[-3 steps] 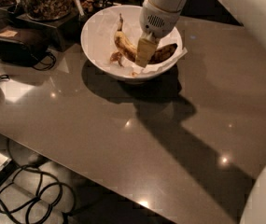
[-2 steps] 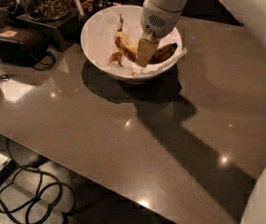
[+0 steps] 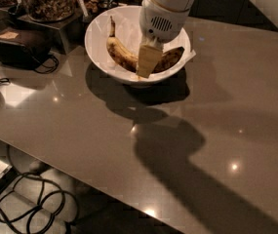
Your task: Pick banana from white bowl
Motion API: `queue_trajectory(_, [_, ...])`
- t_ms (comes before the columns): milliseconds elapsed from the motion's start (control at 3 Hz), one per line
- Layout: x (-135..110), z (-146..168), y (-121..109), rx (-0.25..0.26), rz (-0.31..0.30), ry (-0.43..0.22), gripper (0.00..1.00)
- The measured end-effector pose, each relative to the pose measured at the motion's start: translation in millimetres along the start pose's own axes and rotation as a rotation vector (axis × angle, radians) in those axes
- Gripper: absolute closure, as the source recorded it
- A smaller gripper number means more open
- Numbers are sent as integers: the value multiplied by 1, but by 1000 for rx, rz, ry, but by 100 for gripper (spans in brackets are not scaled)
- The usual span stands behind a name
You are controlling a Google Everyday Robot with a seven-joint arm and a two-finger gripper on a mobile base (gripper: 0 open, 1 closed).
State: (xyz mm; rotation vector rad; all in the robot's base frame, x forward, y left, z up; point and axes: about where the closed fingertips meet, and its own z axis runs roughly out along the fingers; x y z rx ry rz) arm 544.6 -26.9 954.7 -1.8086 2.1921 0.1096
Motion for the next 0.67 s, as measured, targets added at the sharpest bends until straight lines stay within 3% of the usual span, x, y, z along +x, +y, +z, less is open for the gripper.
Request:
queue_trajectory(333, [-5,-9,18,-15,-48,1,100])
queue_trajectory(667, [-5,-9,18,-15,-48,1,100])
